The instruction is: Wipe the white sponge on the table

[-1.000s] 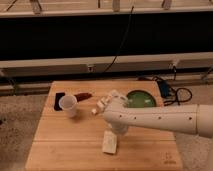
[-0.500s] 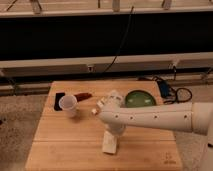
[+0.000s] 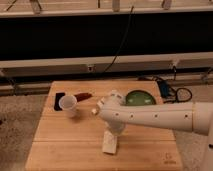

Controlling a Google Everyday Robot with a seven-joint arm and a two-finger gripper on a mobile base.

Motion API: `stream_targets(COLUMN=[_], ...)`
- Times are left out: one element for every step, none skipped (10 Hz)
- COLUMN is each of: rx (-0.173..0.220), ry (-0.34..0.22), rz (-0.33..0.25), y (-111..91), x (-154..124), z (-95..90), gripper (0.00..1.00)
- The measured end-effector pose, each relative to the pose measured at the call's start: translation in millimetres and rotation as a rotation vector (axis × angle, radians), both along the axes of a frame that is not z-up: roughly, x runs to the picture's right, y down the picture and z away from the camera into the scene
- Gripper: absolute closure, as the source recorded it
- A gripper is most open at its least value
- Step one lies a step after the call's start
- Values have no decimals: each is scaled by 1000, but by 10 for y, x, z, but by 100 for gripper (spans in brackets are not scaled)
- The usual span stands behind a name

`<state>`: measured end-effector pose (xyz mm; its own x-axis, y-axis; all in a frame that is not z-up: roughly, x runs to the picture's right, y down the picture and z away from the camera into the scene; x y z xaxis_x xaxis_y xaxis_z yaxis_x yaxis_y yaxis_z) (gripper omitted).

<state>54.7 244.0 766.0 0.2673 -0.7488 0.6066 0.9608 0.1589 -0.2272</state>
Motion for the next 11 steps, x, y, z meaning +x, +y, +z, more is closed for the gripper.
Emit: stream_targets(rx=[-8,-25,-35,-40,-49,-57,-65,-70,-76,-81,-84], ry=[-22,-51,-71,-86,-107,-122,-132,-140,-144,-143,-139], rz=[10,24,30,27,17,5,-8,-22,-42,-56,-67], y=[2,26,47,67,105,148,193,231,268,290,307], x=[-67,-117,-148,-187,-247,-281,-303,-325,-352,-359,-348], z=[-27,-69,-99,-121,-133,-133,-119,-93,-60,-32,0], gripper=[54,42,32,25,20,20,20,20,20,20,20])
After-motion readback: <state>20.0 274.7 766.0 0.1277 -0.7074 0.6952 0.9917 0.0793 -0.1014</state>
